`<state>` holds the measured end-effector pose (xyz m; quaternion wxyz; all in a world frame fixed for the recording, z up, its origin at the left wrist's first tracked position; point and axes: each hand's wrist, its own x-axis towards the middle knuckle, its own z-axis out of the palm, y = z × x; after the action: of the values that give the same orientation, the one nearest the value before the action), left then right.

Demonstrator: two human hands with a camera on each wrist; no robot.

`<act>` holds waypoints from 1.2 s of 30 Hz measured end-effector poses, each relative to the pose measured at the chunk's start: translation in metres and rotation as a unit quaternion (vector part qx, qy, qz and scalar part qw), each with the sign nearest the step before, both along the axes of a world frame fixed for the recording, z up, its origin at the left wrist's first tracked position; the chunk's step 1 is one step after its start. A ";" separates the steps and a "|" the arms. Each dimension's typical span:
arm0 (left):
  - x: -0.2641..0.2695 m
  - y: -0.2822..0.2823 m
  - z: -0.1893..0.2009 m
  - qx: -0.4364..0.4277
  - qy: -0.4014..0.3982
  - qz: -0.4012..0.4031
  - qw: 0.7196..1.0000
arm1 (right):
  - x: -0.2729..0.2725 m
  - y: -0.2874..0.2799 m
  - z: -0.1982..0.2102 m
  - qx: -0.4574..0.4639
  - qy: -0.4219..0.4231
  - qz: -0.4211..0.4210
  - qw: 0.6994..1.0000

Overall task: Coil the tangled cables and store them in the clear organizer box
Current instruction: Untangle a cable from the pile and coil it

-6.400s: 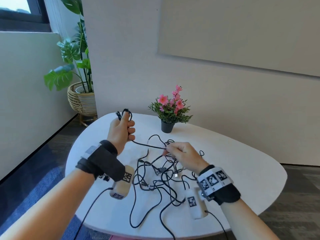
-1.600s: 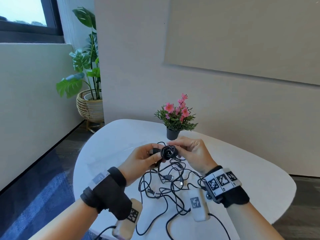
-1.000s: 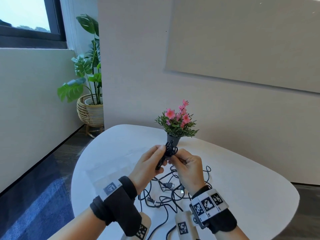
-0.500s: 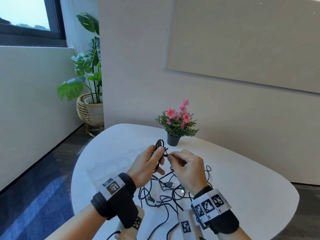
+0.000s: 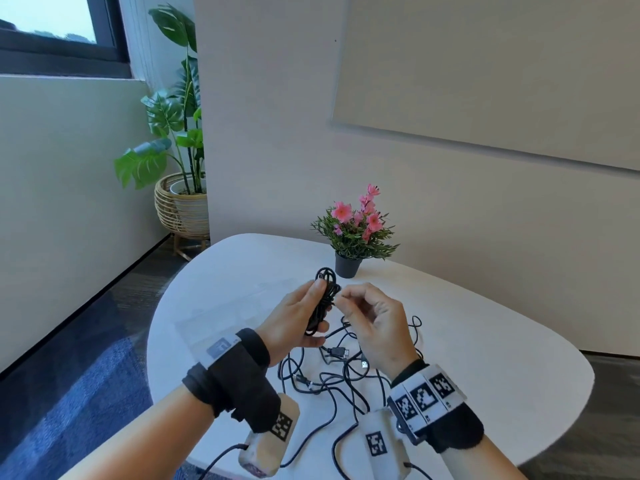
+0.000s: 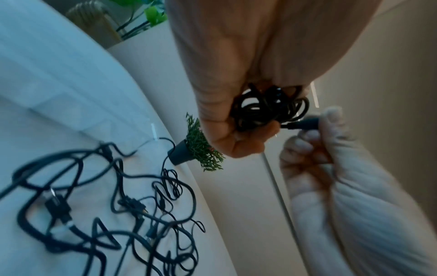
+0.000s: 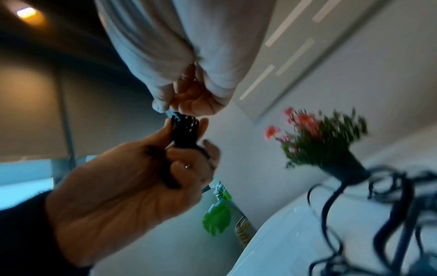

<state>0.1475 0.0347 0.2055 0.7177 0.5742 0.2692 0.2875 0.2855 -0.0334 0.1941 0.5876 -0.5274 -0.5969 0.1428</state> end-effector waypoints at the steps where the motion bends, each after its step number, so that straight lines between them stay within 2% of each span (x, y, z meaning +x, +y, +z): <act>1: 0.003 -0.001 0.000 -0.002 -0.006 0.006 1.000 | -0.003 0.002 0.001 0.008 0.027 0.005 1.000; 4: 0.007 -0.004 0.000 -0.006 -0.035 0.028 0.999 | -0.010 0.004 0.000 0.019 0.083 0.028 0.996; 10: 0.005 0.001 0.002 0.065 -0.021 0.057 0.996 | -0.013 0.001 -0.006 0.025 0.035 0.031 0.999; 15: 0.009 -0.001 0.000 0.076 -0.052 0.102 0.991 | -0.016 0.006 -0.004 0.040 0.087 -0.017 0.995; 19: 0.010 -0.004 -0.004 0.029 -0.091 0.132 0.987 | -0.016 0.012 -0.005 0.083 -0.039 -0.100 0.991; 24: 0.007 -0.006 -0.011 0.006 -0.121 0.125 0.985 | -0.018 0.017 -0.004 0.075 -0.149 -0.130 0.977; 29: 0.005 -0.008 -0.020 0.043 -0.101 0.127 0.986 | -0.018 0.020 -0.004 0.027 -0.172 -0.146 0.974; 31: 0.003 -0.006 -0.021 0.056 -0.090 0.123 0.987 | -0.017 0.020 -0.004 -0.009 -0.140 -0.147 0.979; 33: 0.003 -0.002 -0.017 0.082 -0.073 0.112 0.988 | -0.016 0.021 -0.002 -0.042 -0.034 -0.144 0.988; 35: 0.003 0.003 -0.012 0.100 -0.064 0.096 0.988 | -0.015 0.022 0.001 -0.042 0.090 -0.131 0.986; 36: 0.003 0.004 -0.011 0.104 -0.061 0.093 0.988 | -0.015 0.023 0.001 -0.035 0.122 -0.128 0.984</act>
<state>0.1507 0.0388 0.1948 0.6395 0.5997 0.2453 0.4139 0.2706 -0.0109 0.1956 0.6510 -0.5979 -0.4427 0.1503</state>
